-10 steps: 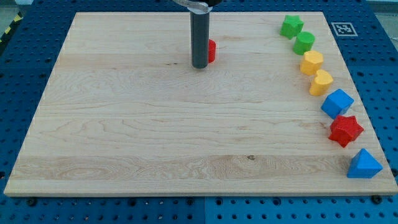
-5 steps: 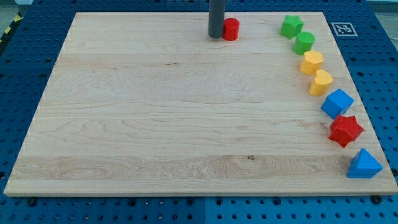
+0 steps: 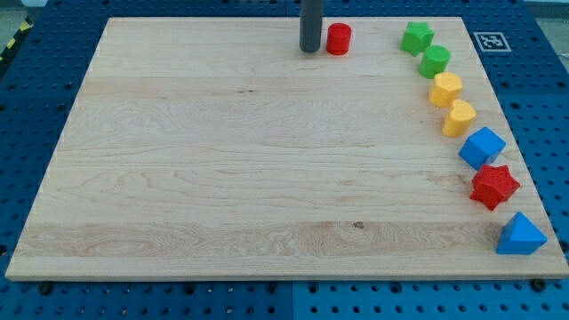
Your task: Move the red circle closer to the green star
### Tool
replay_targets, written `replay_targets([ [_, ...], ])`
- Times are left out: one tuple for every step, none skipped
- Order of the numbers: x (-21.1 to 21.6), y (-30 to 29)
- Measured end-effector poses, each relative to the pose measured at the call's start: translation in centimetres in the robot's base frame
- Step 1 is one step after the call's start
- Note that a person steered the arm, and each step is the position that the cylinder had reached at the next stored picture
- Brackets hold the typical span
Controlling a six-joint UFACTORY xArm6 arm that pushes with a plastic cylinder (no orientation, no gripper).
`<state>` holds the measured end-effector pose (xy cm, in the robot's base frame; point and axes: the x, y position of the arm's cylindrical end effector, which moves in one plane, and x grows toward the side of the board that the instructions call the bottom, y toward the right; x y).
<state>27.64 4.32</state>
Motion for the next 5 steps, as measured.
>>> replay_targets([
  [0.8,0.8],
  [0.2,1.4],
  [-1.0,2.5],
  [-1.8,4.4],
  [-3.3,5.3],
])
